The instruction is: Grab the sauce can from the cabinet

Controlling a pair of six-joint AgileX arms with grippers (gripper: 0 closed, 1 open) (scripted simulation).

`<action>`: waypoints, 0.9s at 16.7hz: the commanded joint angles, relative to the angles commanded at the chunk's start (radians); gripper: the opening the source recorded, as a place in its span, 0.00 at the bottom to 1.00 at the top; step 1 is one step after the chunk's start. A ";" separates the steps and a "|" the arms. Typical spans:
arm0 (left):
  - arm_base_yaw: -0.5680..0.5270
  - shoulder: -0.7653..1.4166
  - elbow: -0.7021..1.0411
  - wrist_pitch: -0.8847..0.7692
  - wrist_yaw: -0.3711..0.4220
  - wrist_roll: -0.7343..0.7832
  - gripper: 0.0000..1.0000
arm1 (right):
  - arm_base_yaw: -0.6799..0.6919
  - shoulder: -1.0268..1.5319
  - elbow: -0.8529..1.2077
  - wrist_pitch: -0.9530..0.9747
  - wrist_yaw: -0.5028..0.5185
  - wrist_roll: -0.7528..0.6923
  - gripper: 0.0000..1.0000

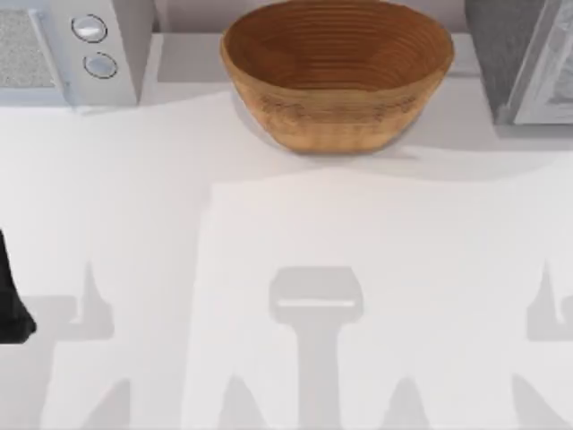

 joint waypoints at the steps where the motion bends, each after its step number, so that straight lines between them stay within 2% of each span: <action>1: 0.000 0.000 0.000 0.000 0.000 0.000 1.00 | 0.000 0.000 0.000 0.000 0.000 0.000 1.00; 4: 0.000 0.000 0.000 0.000 0.000 0.000 1.00 | 0.006 0.028 0.032 -0.007 0.003 0.001 1.00; 7: 0.000 0.000 0.000 0.000 0.000 0.000 1.00 | 0.024 0.136 0.160 -0.038 0.017 0.003 1.00; 15: 0.000 0.000 0.000 0.000 0.000 0.000 1.00 | 0.093 0.664 0.838 -0.210 0.098 0.007 1.00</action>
